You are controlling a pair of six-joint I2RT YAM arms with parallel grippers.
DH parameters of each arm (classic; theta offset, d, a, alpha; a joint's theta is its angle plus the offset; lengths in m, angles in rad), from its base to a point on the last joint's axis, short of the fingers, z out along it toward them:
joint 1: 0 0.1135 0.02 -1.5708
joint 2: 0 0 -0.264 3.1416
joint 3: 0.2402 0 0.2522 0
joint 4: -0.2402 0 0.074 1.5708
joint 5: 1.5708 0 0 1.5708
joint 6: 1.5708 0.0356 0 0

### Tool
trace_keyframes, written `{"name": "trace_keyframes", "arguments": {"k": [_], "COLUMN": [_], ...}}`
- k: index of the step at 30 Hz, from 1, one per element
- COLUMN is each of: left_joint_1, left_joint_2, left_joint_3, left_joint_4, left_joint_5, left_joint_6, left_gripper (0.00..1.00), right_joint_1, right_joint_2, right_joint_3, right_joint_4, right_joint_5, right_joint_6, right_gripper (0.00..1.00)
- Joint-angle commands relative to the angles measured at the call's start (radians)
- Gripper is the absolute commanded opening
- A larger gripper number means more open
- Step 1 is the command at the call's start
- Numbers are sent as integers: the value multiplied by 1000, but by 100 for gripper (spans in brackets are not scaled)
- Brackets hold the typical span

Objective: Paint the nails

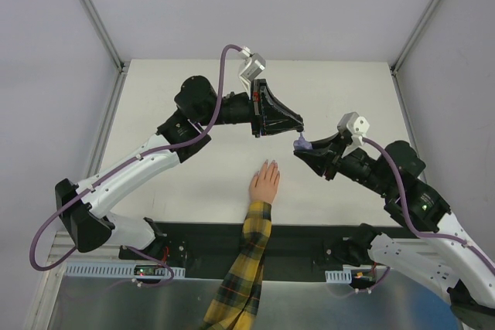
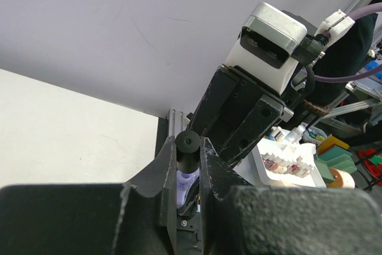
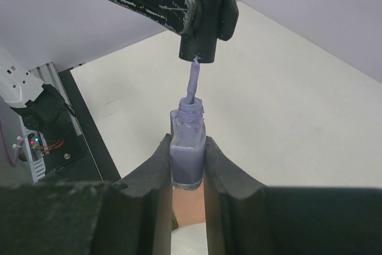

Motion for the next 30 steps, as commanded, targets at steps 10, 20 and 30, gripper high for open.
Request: {"name": "trace_keyframes", "arguments": {"k": [10, 20, 30], "left_joint_1": [-8, -7, -8], "left_joint_2": [-36, -30, -19], "left_joint_3": [59, 62, 61], "left_joint_4": [2, 2, 2], "left_joint_5": [-41, -34, -12], "left_joint_6": [33, 21, 12], "left_gripper": [0, 0, 0], "right_joint_1": [-3, -1, 0], "right_joint_2": [-32, -41, -43], "right_joint_3": [-9, -7, -9], "right_joint_4": [65, 65, 70], "right_joint_5": [15, 15, 20], "right_joint_6": [14, 8, 8], "right_gripper": [0, 0, 0]}}
